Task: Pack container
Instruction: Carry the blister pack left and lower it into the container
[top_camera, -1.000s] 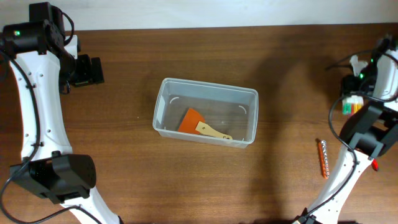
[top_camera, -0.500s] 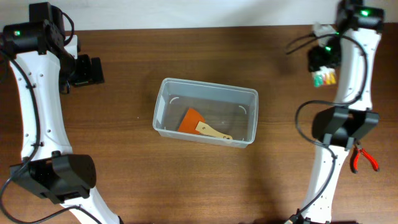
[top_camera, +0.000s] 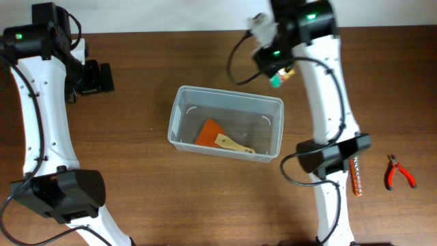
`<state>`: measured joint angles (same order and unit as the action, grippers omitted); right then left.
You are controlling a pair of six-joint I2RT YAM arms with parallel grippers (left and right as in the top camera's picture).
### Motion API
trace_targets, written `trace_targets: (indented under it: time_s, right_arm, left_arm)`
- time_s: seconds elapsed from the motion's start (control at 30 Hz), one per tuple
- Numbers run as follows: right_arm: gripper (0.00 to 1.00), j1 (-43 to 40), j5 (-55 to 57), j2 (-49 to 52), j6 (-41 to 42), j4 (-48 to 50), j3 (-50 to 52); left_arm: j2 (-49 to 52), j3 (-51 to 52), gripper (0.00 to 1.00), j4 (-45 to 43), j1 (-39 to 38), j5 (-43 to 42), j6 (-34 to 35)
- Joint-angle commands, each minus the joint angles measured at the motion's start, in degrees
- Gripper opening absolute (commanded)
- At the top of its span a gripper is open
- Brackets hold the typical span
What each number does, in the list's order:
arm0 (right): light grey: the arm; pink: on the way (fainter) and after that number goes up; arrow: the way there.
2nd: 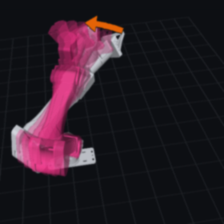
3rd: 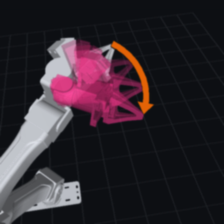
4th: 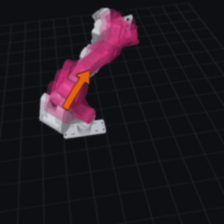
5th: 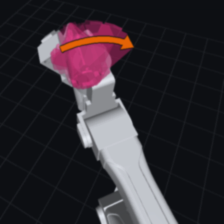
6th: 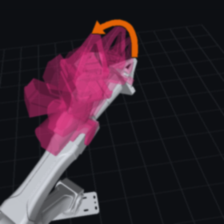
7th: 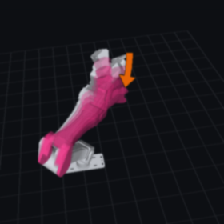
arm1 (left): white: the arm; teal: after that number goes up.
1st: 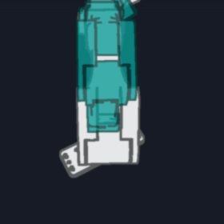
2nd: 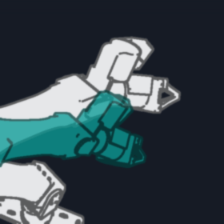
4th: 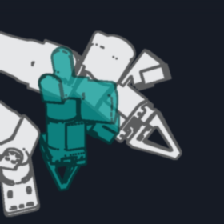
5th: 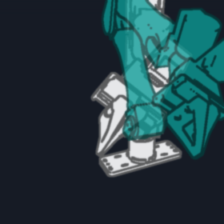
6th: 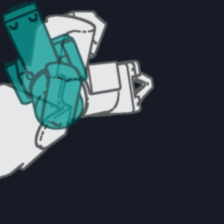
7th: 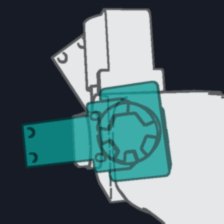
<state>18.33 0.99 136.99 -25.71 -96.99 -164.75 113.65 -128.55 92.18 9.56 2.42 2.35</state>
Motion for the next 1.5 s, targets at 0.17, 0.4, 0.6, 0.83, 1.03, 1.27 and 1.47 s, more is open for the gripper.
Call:
trace_targets:
  time_s: [0.17,0.4,0.6,0.83,1.03,1.27,1.47]
  right_arm:
    - [0.61,11.8,-0.6,-1.7,-0.4,-0.3,-0.3]
    - [0.62,16.5,-0.6,-1.7,-0.4,-0.3,7.4]
    - [0.62,16.5,-2.1,-1.7,-0.9,-0.3,16.9]
    - [0.66,16.5,-2.8,-1.6,-1.1,1.2,21.9]
    - [0.66,16.5,-5.5,-1.6,-4.3,3.7,27.3]
    - [0.66,16.5,-5.6,-1.6,-4.3,9.6,34.8]
    - [0.68,16.5,-5.5,-1.6,-4.3,12.7,39.8]
  left_arm:
    - [-0.2,-0.5,0.99,0.1,0.3,0.4,-0.7]
    - [-0.2,-0.5,0.99,0.1,0.3,0.4,-0.7]
    - [-0.2,-0.5,0.99,0.0,0.3,0.4,-0.7]
    - [-0.2,-0.5,0.99,0.1,0.3,0.4,-0.7]
    - [-0.2,-0.5,0.99,0.0,0.3,0.4,-0.7]
    - [-0.2,-0.5,0.99,0.1,0.3,0.4,-0.7]
    - [-0.2,-0.5,0.99,0.1,0.3,0.4,-0.7]
